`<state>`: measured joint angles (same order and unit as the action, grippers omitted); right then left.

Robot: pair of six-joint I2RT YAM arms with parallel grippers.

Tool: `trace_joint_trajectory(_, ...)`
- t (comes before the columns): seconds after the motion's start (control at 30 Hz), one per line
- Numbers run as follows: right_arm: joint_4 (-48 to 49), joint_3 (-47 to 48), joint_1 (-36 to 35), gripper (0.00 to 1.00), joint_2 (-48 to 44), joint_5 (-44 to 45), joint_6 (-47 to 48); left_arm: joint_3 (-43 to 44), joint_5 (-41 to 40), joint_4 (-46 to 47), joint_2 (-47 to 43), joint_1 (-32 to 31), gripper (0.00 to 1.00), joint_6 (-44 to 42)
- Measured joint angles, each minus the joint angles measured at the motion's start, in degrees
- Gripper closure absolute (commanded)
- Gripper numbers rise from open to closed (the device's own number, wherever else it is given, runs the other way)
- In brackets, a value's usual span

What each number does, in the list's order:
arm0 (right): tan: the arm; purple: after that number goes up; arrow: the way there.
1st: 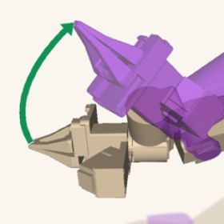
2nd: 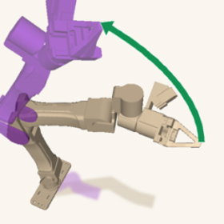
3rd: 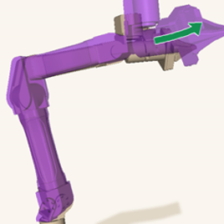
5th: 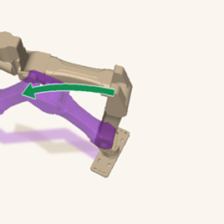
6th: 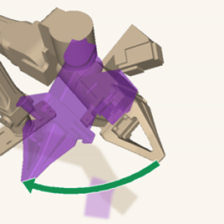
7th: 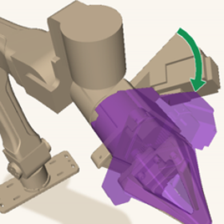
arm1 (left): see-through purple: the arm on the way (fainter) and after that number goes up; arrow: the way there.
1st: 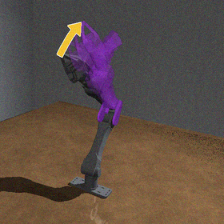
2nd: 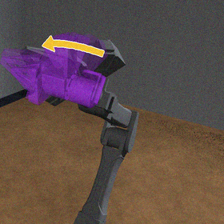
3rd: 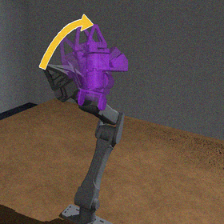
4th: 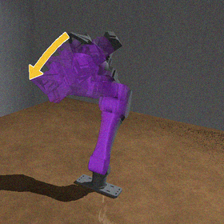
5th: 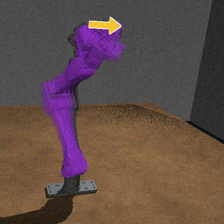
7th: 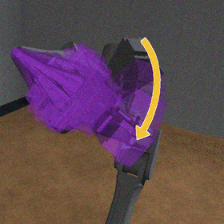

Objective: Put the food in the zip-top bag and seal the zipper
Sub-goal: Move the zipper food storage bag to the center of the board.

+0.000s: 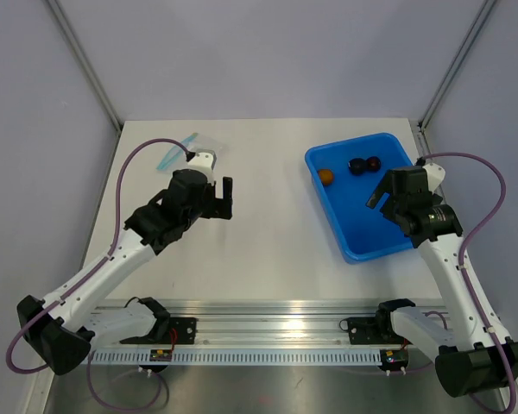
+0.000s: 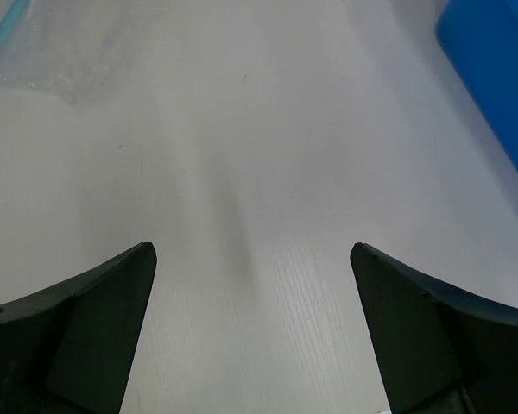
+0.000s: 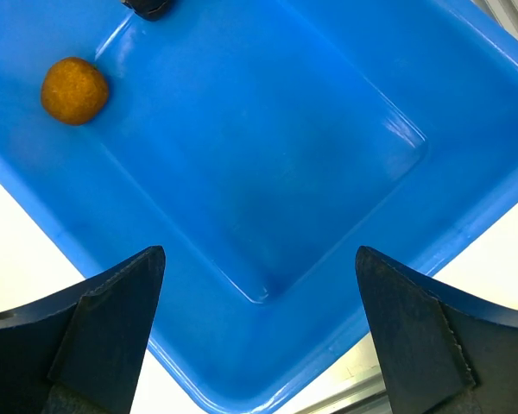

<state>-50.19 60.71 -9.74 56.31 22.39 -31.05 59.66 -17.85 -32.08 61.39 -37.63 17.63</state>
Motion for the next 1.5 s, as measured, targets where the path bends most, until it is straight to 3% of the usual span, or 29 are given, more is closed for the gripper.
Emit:
trace_joint_trajectory(0.33, 1.6, -1.1, 0.0, 0.00, -1.2, -1.1, 0.3, 0.4, -0.2, -1.4, 1.2, 0.0, 0.01, 0.9)
trace_joint_trajectory(0.53, 2.5, -2.0, 0.0, 0.00, -1.4, -2.1, 0.7, 4.4, -0.2, -4.0, 6.2, 3.3, 0.01, 3.1)
trace_joint_trajectory(0.7, 2.9, -3.0, 0.0, 0.01, -1.6, -3.1, 0.7, 13.4, 1.1, -8.8, 15.5, 10.7, 0.01, 5.7)
trace_joint_trajectory(0.93, 5.1, -3.5, 0.0, 0.01, -2.0, -7.3, 0.6, 18.1, 9.5, -8.9, 25.0, 23.9, 0.10, 11.6)
trace_joint_trajectory(1.13, 5.9, -3.7, 0.0, 0.01, -2.4, -9.5, 0.7, 30.9, 10.8, -9.5, 39.5, 31.1, 0.01, 10.9)
trace_joint_trajectory(1.27, 6.1, -3.8, 0.0, 0.01, -2.3, -10.2, 0.7, 42.8, 14.2, -8.9, 49.2, 34.1, 0.01, 8.2)
trace_joint_trajectory(1.5, 6.1, -4.5, 0.0, 0.01, -1.8, -12.7, 0.4, 55.7, 23.3, -4.4, 62.7, 41.8, 0.01, 7.3)
